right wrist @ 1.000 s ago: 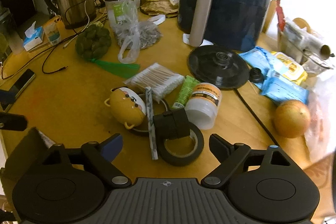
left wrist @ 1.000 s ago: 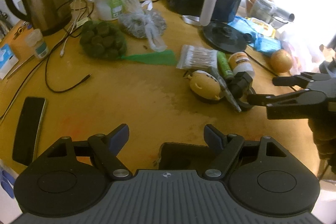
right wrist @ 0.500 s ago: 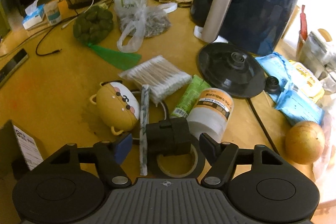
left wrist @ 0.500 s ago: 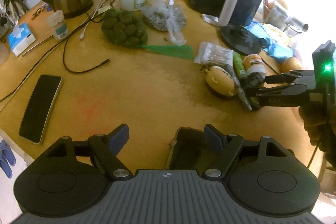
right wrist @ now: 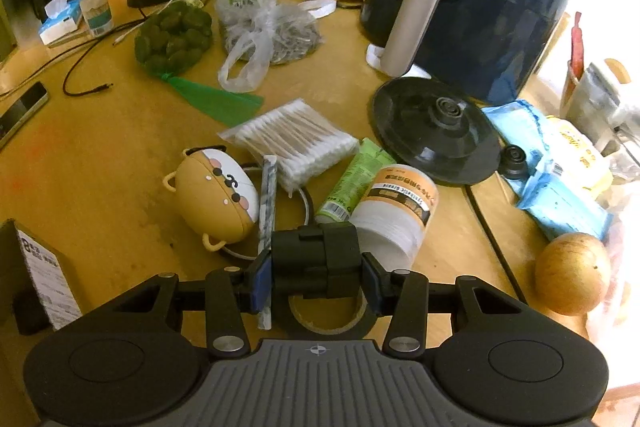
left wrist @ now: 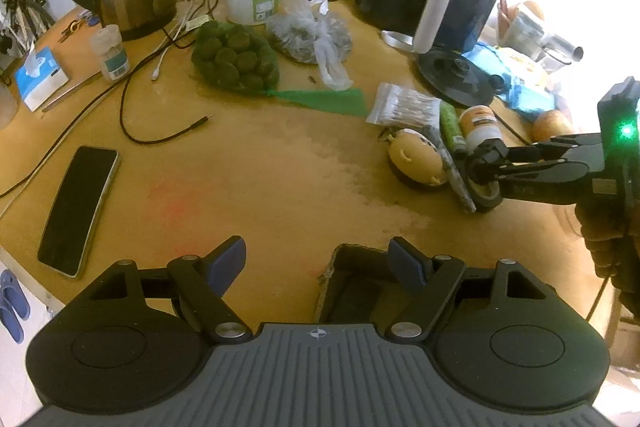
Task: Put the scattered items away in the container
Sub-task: 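Withdraw the open left gripper from the box back over the table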
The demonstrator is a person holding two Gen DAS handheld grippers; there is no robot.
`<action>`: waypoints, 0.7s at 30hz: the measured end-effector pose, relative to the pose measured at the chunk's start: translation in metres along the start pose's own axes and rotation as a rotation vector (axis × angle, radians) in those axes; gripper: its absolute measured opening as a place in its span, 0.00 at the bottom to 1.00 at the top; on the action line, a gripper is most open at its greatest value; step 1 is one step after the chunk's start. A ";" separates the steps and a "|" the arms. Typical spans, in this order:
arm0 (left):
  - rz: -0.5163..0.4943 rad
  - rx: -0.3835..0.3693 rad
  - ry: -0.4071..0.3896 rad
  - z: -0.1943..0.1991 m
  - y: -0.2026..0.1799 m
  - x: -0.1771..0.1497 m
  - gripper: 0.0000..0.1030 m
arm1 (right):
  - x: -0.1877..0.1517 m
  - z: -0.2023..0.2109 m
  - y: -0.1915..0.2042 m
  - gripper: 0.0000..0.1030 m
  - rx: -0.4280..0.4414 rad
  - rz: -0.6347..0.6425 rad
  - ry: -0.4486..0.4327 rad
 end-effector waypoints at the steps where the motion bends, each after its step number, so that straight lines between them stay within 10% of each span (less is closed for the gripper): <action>1: -0.005 -0.003 0.000 0.000 -0.001 0.001 0.76 | 0.000 0.003 0.000 0.47 -0.001 -0.003 -0.005; 21: -0.099 -0.030 -0.001 -0.007 -0.022 0.018 0.76 | -0.017 0.056 -0.012 0.47 -0.004 -0.201 -0.071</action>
Point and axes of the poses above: each gripper's, at about its wrist camera, not at the fingertips, and z roughly against the way its jaws point, y to its left, x to its top, the point moved 9 cm from there along -z, roughly the way its jaws point, and after that the axes turned 10 degrees about -z, right-handed, at the moved point
